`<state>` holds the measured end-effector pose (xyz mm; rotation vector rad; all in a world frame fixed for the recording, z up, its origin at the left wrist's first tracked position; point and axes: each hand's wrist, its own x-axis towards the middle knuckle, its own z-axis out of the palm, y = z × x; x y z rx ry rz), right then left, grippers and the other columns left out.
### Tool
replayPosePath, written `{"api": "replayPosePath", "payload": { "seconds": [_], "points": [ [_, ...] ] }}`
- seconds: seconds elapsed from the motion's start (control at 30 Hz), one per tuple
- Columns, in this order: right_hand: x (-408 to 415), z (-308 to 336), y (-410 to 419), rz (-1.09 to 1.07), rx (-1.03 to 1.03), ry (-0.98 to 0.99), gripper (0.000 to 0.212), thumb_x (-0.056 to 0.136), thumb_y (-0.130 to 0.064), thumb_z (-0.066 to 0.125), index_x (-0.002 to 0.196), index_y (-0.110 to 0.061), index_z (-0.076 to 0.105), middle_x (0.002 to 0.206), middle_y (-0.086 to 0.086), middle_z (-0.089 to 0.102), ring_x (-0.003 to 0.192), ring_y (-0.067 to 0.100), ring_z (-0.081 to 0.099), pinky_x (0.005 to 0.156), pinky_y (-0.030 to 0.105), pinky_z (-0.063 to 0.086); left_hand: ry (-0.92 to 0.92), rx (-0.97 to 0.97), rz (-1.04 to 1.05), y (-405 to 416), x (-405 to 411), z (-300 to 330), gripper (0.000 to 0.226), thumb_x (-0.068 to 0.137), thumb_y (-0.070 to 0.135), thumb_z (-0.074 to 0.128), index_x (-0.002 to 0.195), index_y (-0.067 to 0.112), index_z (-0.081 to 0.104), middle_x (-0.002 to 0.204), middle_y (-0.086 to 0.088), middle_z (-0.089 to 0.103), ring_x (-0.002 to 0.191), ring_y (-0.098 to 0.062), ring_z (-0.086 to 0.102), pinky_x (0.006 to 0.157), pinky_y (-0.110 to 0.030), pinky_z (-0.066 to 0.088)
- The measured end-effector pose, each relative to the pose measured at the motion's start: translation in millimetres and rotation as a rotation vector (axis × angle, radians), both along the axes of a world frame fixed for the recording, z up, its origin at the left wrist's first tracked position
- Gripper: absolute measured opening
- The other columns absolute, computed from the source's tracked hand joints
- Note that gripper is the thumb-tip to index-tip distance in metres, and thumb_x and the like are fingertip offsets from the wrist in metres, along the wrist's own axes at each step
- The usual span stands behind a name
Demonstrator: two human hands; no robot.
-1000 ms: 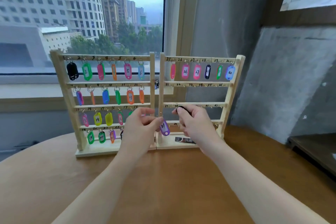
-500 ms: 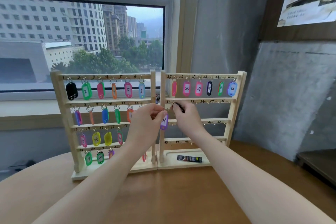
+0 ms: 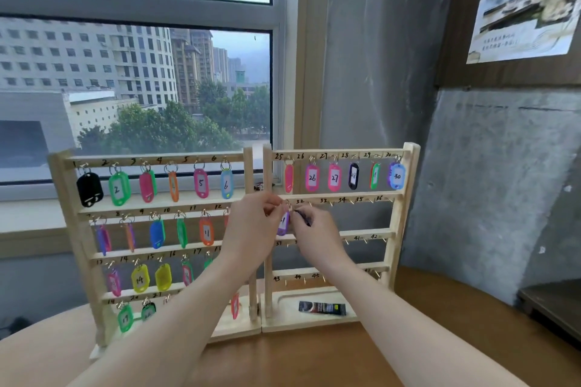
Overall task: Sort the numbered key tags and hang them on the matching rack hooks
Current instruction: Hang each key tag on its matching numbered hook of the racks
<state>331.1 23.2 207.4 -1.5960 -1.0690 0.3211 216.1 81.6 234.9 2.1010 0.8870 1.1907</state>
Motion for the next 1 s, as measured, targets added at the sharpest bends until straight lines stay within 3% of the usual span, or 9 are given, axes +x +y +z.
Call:
{"api": "replayPosePath", "payload": {
  "seconds": [0.13, 0.3, 0.37, 0.47, 0.6, 0.67, 0.8, 0.9, 1.0],
  "points": [
    [3, -7, -1, 0.064, -0.012, 0.046, 0.031, 0.106, -0.024, 0.049, 0.082, -0.022, 0.069, 0.051, -0.019, 0.055, 0.055, 0.005, 0.047, 0.057, 0.024, 0.037, 0.029, -0.019, 0.015, 5, 10, -4, 0.011, 0.096, 0.024, 0.067, 0.103, 0.021, 0.076, 0.089, 0.008, 0.072, 0.084, -0.004, 0.065, 0.076, -0.022, 0.051],
    [7, -15, 1, 0.078, -0.009, 0.089, 0.038, 0.105, -0.034, 0.050, 0.081, -0.008, 0.064, 0.057, -0.007, 0.050, 0.060, 0.016, 0.044, 0.063, 0.035, 0.035, 0.058, -0.010, 0.029, 6, 14, -5, 0.011, 0.097, 0.023, 0.066, 0.102, 0.022, 0.076, 0.091, 0.009, 0.072, 0.088, -0.007, 0.066, 0.079, -0.022, 0.051],
    [11, -20, -4, 0.086, -0.044, 0.074, 0.042, 0.105, -0.038, 0.049, 0.076, -0.008, 0.058, 0.059, -0.001, 0.048, 0.058, 0.018, 0.044, 0.061, 0.035, 0.034, 0.084, -0.014, 0.021, 5, 13, -8, 0.013, 0.098, 0.021, 0.064, 0.103, 0.021, 0.077, 0.090, 0.010, 0.070, 0.089, -0.008, 0.066, 0.078, -0.021, 0.049],
    [16, -26, -20, 0.106, -0.122, 0.069, 0.031, 0.103, -0.029, 0.051, 0.084, -0.007, 0.063, 0.056, -0.001, 0.048, 0.052, 0.018, 0.046, 0.056, 0.030, 0.037, 0.141, -0.006, 0.031, 1, 4, -14, 0.013, 0.098, 0.021, 0.063, 0.093, 0.024, 0.075, 0.079, 0.013, 0.068, 0.078, -0.004, 0.062, 0.069, -0.019, 0.046],
    [13, -38, -70, 0.174, -0.287, -0.025, 0.022, 0.101, -0.023, 0.055, 0.091, -0.009, 0.069, 0.054, -0.007, 0.052, 0.046, 0.009, 0.048, 0.050, 0.019, 0.041, 0.258, -0.066, 0.068, -19, -34, -39, 0.021, 0.094, 0.022, 0.065, 0.075, 0.029, 0.069, 0.066, 0.013, 0.066, 0.063, -0.003, 0.058, 0.061, -0.027, 0.048],
    [7, -47, -101, 0.205, -0.371, -0.061, 0.021, 0.100, -0.023, 0.056, 0.090, -0.010, 0.069, 0.056, -0.008, 0.054, 0.048, 0.008, 0.051, 0.052, 0.020, 0.042, 0.326, -0.133, 0.065, -36, -60, -62, 0.021, 0.091, 0.021, 0.066, 0.071, 0.027, 0.070, 0.065, 0.012, 0.069, 0.062, -0.006, 0.062, 0.062, -0.030, 0.051],
    [-16, -69, -166, 0.241, -0.559, -0.189, 0.019, 0.099, -0.030, 0.059, 0.086, -0.022, 0.071, 0.062, -0.008, 0.062, 0.053, 0.005, 0.056, 0.055, 0.020, 0.045, 0.459, -0.297, -0.016, -89, -102, -110, 0.014, 0.084, 0.023, 0.072, 0.071, 0.027, 0.071, 0.066, 0.010, 0.069, 0.061, -0.006, 0.060, 0.058, -0.024, 0.046],
    [-41, -87, -213, 0.284, -0.609, -0.213, 0.021, 0.098, -0.032, 0.061, 0.080, -0.025, 0.070, 0.065, 0.000, 0.064, 0.054, 0.006, 0.055, 0.056, 0.024, 0.044, 0.577, -0.330, -0.101, -135, -121, -140, 0.016, 0.085, 0.032, 0.072, 0.070, 0.035, 0.067, 0.069, 0.016, 0.065, 0.070, -0.007, 0.063, 0.068, -0.025, 0.052],
    [-70, -108, -253, 0.261, -0.655, -0.240, 0.024, 0.097, -0.038, 0.061, 0.078, -0.024, 0.068, 0.063, 0.000, 0.060, 0.052, 0.004, 0.046, 0.057, 0.028, 0.040, 0.662, -0.375, -0.184, -176, -140, -164, 0.008, 0.090, 0.034, 0.068, 0.082, 0.033, 0.071, 0.077, 0.015, 0.064, 0.077, -0.010, 0.064, 0.075, -0.032, 0.057]
  ]
}}
